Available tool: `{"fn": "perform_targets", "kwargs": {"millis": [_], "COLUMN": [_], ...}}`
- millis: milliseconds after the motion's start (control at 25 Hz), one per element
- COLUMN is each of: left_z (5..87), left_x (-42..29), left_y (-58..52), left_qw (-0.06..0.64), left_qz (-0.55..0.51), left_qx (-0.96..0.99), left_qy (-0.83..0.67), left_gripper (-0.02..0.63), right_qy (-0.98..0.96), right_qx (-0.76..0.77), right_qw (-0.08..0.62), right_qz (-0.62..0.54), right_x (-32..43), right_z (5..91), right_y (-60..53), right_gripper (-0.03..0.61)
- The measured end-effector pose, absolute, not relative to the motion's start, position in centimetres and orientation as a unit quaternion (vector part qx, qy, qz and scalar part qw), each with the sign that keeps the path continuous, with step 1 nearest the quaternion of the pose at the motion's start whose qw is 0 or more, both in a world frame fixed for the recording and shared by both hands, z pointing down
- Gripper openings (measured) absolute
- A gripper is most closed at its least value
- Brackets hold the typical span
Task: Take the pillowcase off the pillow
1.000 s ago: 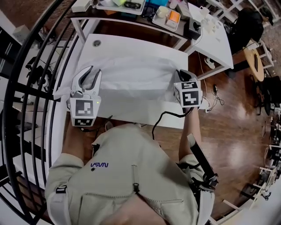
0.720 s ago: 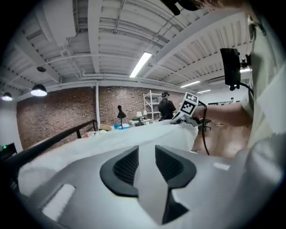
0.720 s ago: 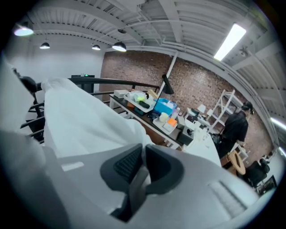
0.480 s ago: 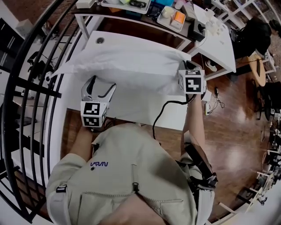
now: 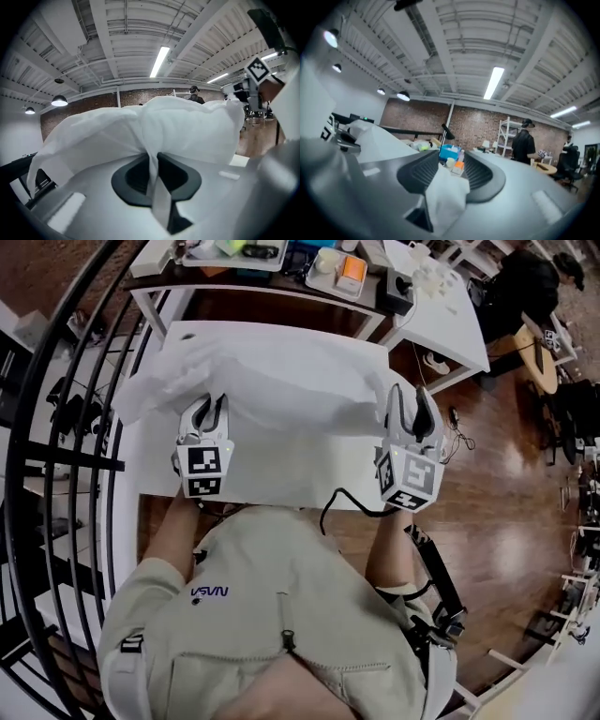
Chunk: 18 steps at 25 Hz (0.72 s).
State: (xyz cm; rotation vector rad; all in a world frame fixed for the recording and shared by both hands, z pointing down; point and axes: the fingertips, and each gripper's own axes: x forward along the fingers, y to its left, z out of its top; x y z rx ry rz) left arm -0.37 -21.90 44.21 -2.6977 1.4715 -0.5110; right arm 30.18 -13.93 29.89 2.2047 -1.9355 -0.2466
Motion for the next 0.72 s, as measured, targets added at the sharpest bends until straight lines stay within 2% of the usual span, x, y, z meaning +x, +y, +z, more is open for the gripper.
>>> {"fn": "perform_targets", "kwargs": {"millis": [80,160,320,440,480,560,600,720], "left_z": [43.8,43.3,43.2,43.3,43.4,43.4,43.1,41.5], "left_x": [-0.1,0.0,-0.1,-0.2,-0.2,-0.2,-0.1,0.1], "left_y": [-22.4,-23.0,-23.6,-23.1,-22.9,-22.6,-22.6,-23.0], "left_qw": [0.014,0.014,0.012,0.009,0.009,0.011,0.013,0.020], "left_qz": [-0.160,-0.156,-0.151,-0.150,-0.149,-0.146,-0.144,-0.144], "left_qx": [-0.868,-0.871,-0.876,-0.879,-0.880,-0.882,-0.883,-0.884], "left_qy": [0.469,0.466,0.458,0.452,0.450,0.448,0.447,0.443], "left_gripper": [0.041,0.037,0.029,0.028,0.026,0.025,0.021,0.020], "right_qy": [-0.650,-0.660,-0.682,-0.684,-0.685,-0.683,-0.682,-0.684], "right_qx": [0.754,0.748,0.716,0.705,0.702,0.705,0.708,0.709], "right_qw": [0.052,0.054,0.129,0.184,0.192,0.189,0.183,0.173], "right_qz": [-0.082,-0.046,0.074,0.043,0.030,0.018,0.019,0.021], "right_x": [29.2,27.5,26.8,27.5,27.5,27.1,27.0,27.0], "right_z": [31.6,35.8,47.0,49.0,48.6,47.5,47.0,45.6], "right_y": [-10.0,-8.1,-10.3,-13.5,-14.1,-14.4,-14.2,-13.7], "right_gripper": [0.169,0.169,0.325,0.323,0.267,0.059,0.011,0.008]}}
